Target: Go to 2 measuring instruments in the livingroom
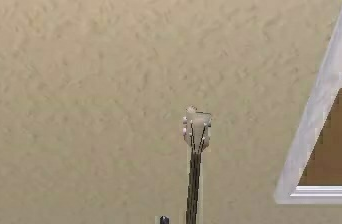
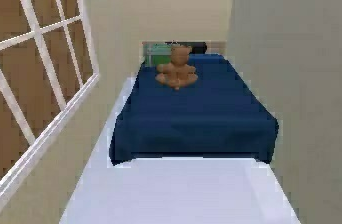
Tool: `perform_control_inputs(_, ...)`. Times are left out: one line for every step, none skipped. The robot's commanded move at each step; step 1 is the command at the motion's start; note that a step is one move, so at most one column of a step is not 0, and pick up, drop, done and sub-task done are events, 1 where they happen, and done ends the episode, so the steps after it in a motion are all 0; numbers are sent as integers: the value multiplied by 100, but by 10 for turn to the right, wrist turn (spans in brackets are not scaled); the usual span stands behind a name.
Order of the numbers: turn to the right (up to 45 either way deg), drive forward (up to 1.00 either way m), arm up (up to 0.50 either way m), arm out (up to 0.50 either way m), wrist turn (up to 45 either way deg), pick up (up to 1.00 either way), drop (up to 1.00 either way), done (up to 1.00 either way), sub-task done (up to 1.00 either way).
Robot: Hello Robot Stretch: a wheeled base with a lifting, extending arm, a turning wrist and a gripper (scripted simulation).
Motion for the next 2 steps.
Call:
perform_control_inputs(-450,0,0,0,0,0,0,0,0)
perform_control_inputs(-450,0,0,0,0,0,0,0,0)
